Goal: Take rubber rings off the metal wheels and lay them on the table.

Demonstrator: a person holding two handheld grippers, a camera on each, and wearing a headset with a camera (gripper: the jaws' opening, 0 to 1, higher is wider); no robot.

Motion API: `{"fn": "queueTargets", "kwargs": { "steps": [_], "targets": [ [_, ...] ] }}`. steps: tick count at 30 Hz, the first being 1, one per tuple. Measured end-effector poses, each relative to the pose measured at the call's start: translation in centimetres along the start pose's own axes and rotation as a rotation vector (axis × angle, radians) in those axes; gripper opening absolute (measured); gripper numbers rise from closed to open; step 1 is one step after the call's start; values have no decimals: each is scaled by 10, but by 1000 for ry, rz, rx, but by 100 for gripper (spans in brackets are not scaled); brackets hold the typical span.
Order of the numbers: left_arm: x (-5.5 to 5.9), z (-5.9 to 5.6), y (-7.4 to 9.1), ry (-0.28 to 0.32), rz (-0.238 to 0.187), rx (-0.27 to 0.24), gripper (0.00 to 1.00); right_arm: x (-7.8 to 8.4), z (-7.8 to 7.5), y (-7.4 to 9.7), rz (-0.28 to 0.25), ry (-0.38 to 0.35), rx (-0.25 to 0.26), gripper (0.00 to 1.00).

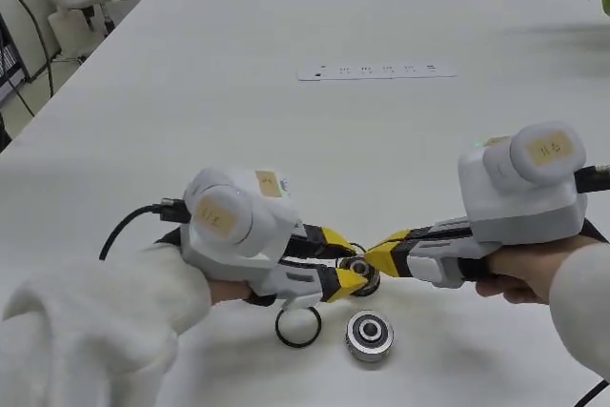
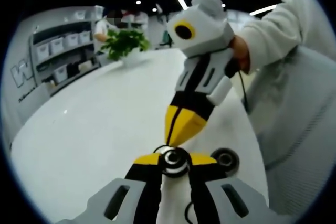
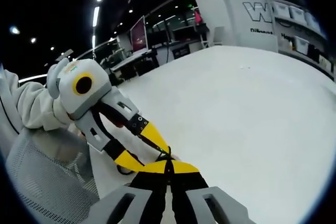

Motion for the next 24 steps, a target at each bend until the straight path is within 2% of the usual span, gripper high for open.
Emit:
{"fn": "queueTargets", "kwargs": {
  "steps": [2, 7, 12, 15, 18, 20, 24],
  "targets": [
    [-6, 1, 6, 19, -32, 12, 21, 0, -1, 0, 1, 6, 7, 0],
    [-22, 7, 21, 40, -109, -9, 35, -1, -1, 2, -9, -12, 3, 0],
    [-35, 8, 35, 14, -132, -15, 41, -2, 1, 2, -13, -13, 0, 0],
    [-41, 9, 48, -15, -128, -27, 46, -3, 2, 2, -16, -11, -5, 0],
    [-50, 11, 65, -17, -148, -45, 50, -5, 3, 2, -25, -10, -10, 0],
    [-55, 13, 78, -27, -164, -76, 55, -6, 3, 3, -33, -14, -12, 0],
    [-57, 13, 99, -38, -167, -101, 60, -6, 3, 3, -39, -27, -18, 0]
  ]
}}
Point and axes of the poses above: the centre of the closed fingertips' face, and the gripper's own axes: y roughly backward along the fingers, z roughly to its left, x roughly out of its underside, the point moved 9 cm from there along y, roughly backward along the fingers, and after that the axes turned 2 degrees about -x, right-handed, at the moved point
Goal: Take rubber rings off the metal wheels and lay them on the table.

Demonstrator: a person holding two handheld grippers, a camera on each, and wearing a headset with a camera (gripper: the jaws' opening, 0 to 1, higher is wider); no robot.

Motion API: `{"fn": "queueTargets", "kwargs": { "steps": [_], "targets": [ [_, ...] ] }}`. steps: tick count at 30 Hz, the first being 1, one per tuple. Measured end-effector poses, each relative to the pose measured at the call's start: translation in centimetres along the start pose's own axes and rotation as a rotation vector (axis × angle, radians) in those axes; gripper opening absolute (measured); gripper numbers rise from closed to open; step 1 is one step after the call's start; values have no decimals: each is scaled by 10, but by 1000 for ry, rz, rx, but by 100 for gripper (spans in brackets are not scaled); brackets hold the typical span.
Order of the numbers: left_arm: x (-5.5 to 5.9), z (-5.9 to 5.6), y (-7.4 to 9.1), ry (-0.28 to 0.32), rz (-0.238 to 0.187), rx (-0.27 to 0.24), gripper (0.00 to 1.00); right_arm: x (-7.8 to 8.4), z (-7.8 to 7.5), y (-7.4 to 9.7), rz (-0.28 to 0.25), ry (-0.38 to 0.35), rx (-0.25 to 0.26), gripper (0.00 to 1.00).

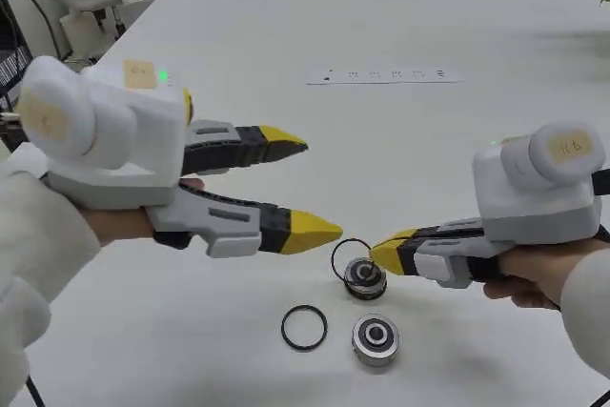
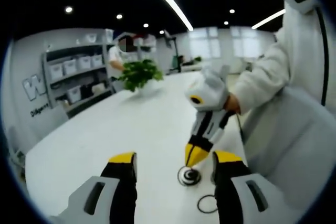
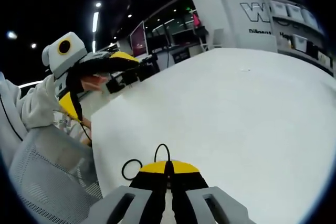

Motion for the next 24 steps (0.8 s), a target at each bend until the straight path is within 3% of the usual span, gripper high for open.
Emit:
{"fn": "queueTargets", "kwargs": {
  "steps": [6, 10, 16, 20, 24],
  "targets": [
    [1, -2, 27, -20, 18, -38, 69, -5, 4, 1, -24, -12, -16, 0],
    [5, -13, 40, -30, 27, -40, 72, -6, 7, 0, -34, -17, -30, 0],
    [20, -30, 55, 6, 40, -31, 78, -9, 12, 0, -49, -43, -59, 0],
    [35, -36, 64, 28, 76, -54, 79, -10, 16, 0, -52, -49, -74, 0],
    [43, -38, 68, 62, 80, -75, 80, -10, 21, -2, -51, -61, -98, 0]
  ]
}}
Point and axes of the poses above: the centre of the closed fingertips' face, and the gripper's own axes: y roughly backward along the fingers, z roughly to its left, x roughly out of its underside, the point moved 9 cm from there along y, roughly backward along the fingers, and after that the axes turned 2 degrees about -x, right-handed, at the moved point
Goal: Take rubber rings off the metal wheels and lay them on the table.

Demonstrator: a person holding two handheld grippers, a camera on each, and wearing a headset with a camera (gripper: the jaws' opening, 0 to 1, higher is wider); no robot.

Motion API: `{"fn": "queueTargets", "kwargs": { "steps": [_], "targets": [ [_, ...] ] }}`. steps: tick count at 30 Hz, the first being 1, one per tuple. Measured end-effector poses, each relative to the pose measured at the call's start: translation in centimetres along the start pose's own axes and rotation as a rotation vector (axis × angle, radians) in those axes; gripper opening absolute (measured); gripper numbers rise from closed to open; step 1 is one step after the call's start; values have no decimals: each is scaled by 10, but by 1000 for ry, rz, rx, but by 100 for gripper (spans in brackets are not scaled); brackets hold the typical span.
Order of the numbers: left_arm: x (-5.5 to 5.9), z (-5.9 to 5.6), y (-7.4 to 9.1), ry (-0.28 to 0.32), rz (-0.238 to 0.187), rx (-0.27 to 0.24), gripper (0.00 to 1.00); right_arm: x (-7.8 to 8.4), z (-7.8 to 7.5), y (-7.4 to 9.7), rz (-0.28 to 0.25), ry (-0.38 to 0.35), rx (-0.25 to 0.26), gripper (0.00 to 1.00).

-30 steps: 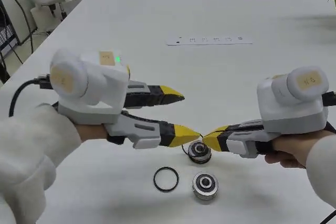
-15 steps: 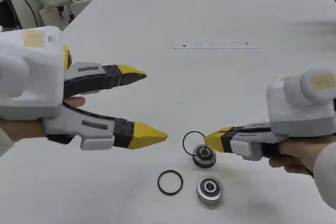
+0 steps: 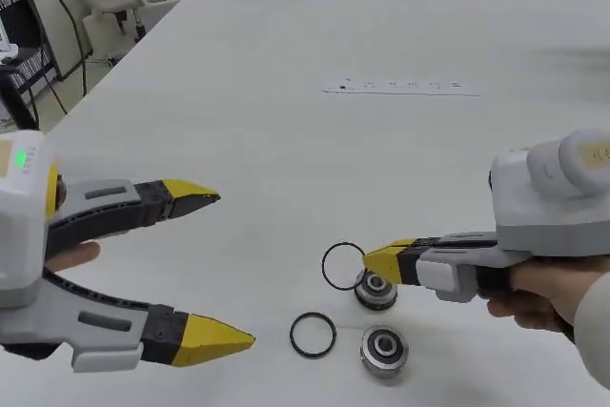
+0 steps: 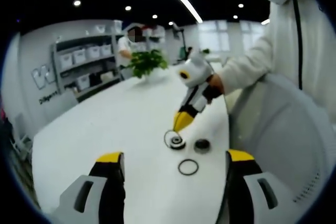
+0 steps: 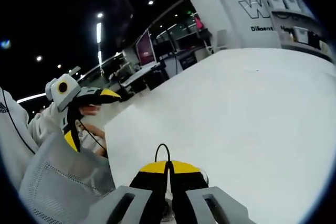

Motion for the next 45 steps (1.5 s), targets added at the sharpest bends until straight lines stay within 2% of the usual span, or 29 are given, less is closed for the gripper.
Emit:
{"fn": "queueTargets", "kwargs": {
  "steps": [5, 15, 25, 36, 45],
  "targets": [
    [12, -6, 4, 46, 2, -32, 81, 1, 4, -2, 6, -6, -21, 0],
    [25, -23, -4, 95, 13, -11, 81, 6, 10, -8, 36, -34, -58, 0],
    [30, -32, -12, 95, 37, 31, 81, 21, 20, -20, 117, -32, -101, 0],
    [30, -34, -15, 108, 31, 40, 79, 30, 22, -28, 164, -21, -99, 0],
    [29, -33, -15, 116, 14, 36, 79, 32, 17, -30, 171, -43, -84, 0]
  ]
}}
Point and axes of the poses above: the centre of the closed fingertips' face, and the gripper's own axes: y roughly backward along the fingers, z roughly to its left, x roughly out of its underside, the point moved 9 cm from there along y, roughly backward along the fingers, and after that the axes turned 2 degrees about -x, right-handed, at the moved point
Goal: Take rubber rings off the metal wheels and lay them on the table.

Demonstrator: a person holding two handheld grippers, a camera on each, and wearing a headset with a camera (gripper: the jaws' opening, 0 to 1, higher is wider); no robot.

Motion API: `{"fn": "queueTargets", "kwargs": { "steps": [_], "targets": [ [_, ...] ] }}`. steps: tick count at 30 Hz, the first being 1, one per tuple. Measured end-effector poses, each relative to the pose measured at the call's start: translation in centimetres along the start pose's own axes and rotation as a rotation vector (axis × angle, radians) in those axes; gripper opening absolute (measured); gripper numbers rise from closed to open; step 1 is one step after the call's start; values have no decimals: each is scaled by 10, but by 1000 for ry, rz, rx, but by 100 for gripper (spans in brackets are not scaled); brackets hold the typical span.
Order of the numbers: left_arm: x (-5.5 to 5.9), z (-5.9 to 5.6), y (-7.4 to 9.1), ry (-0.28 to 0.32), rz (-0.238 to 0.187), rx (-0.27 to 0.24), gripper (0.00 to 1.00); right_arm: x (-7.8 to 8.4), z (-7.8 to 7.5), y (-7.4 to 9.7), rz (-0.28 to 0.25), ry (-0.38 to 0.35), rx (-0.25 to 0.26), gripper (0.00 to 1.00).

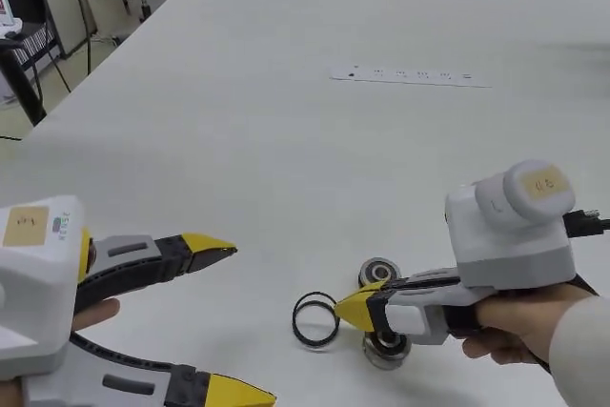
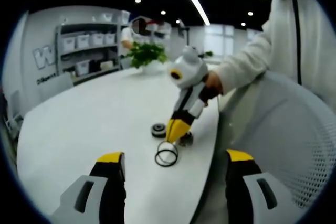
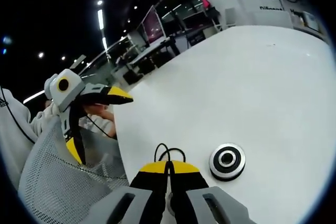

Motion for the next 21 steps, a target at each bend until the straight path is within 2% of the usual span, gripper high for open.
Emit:
{"fn": "queueTargets", "kwargs": {
  "steps": [21],
  "targets": [
    [0, 0, -1, 3, -4, -2, 78, 2, -2, -3, 11, -4, 5, 0]
  ]
}}
Point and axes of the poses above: the centre of the closed fingertips' face, and the gripper's own axes: y roughly backward along the fingers, z roughly to its left, x roughly out of its underside, the point moved 9 cm from there along y, roughly backward along the fingers, and after that the axes turned 2 degrees about -x, right-handed, at the moved point
